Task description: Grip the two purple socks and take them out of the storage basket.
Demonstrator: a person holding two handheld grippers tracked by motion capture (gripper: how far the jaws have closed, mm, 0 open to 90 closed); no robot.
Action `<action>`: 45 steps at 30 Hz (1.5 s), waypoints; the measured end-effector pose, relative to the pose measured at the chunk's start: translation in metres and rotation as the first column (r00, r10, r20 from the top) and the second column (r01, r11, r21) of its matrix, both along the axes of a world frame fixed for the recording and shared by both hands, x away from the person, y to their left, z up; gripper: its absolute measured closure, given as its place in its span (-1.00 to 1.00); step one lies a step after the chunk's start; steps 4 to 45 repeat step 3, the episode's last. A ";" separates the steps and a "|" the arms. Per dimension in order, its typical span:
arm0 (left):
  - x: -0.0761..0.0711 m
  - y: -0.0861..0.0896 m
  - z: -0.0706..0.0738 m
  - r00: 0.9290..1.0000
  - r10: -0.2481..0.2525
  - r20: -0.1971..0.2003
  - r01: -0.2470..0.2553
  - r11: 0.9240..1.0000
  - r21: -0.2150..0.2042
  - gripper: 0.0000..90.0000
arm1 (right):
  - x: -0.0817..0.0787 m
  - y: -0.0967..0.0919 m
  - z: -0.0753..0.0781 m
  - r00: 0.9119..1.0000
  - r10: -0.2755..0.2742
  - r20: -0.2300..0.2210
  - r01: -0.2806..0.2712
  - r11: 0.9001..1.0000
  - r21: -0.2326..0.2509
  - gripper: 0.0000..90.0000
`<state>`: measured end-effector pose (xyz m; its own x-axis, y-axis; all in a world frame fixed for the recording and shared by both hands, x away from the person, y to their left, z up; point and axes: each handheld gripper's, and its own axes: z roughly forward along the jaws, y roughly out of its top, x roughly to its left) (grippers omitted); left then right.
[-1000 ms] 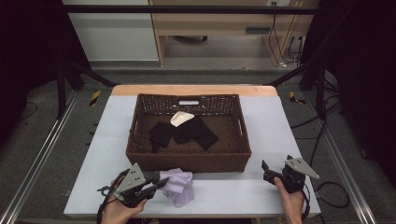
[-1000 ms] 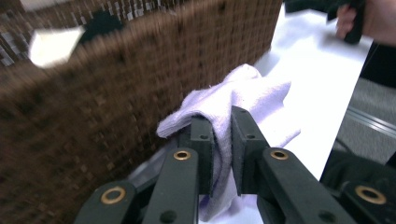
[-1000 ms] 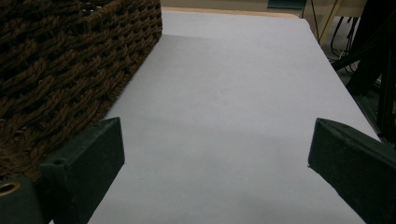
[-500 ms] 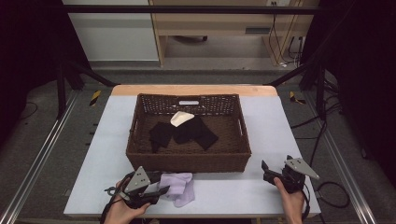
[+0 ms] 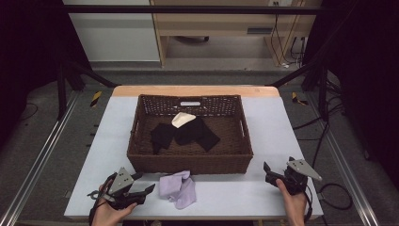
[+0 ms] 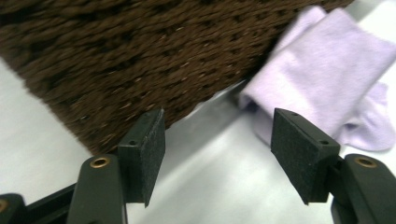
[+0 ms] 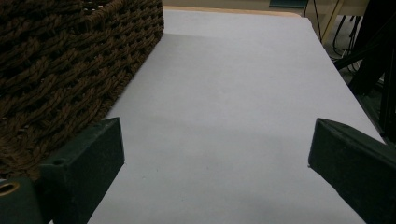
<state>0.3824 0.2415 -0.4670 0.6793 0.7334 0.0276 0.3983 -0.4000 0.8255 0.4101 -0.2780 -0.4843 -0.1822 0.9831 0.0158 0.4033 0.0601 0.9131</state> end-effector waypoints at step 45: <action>0.002 0.002 -0.001 1.000 0.018 0.000 -0.018 1.000 0.008 -0.23 | 0.000 0.000 0.000 1.000 0.001 0.000 -0.001 1.000 0.005 -0.91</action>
